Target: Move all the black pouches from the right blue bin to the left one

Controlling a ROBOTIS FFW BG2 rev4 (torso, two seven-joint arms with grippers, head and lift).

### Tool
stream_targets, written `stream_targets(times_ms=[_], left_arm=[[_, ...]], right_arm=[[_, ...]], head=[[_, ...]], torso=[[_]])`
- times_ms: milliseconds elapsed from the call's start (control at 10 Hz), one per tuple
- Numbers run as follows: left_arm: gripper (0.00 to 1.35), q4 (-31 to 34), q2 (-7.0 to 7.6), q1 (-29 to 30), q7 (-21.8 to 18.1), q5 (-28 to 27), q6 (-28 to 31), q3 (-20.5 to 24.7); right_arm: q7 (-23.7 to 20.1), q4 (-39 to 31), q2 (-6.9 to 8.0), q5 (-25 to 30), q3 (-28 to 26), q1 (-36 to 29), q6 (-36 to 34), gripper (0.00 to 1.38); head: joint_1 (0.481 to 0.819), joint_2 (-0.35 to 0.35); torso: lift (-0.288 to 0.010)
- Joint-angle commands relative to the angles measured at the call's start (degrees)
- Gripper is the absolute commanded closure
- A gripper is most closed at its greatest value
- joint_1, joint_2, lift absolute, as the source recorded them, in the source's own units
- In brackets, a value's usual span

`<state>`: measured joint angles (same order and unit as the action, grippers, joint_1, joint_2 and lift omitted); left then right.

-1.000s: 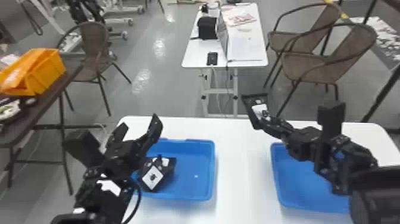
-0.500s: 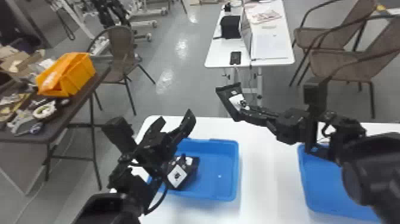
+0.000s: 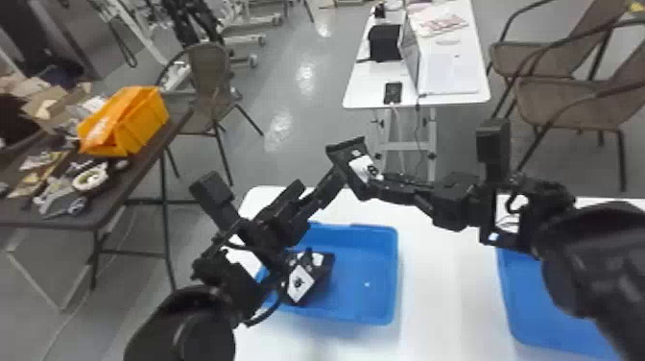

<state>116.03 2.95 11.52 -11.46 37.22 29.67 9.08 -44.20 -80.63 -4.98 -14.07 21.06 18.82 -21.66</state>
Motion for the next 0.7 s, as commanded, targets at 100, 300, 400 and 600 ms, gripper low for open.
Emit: stream_targets(times_ms=[100,300,400,600], left_arm=[[0.1,-1.2,0.13,-1.3,-1.0,4.8,2.6,-0.3],[0.1,-2.3,0.74,-2.2,-1.9,6.0,3.2,-1.4],[0.11,-2.6,1.01,-2.6,-2.2,5.9,3.2,-1.9],[0.29,-3.0,1.01,-2.6,-2.2,5.9,3.2,-2.0]], right_arm=[[-0.1,0.6,-0.03,-1.0,1.6,1.1,0.0,1.07],[-0.4,1.9,-0.03,-2.8,3.4,2.4,0.0,1.07],[-0.5,2.8,-0.03,-4.4,4.3,2.8,0.0,1.07],[-0.6,3.1,-0.03,-4.6,4.9,3.0,0.0,1.07]], head=[[0.695,0.27],[0.695,0.263],[0.695,0.262],[0.695,0.267]], torso=[[0.01],[0.01],[0.01],[0.01]])
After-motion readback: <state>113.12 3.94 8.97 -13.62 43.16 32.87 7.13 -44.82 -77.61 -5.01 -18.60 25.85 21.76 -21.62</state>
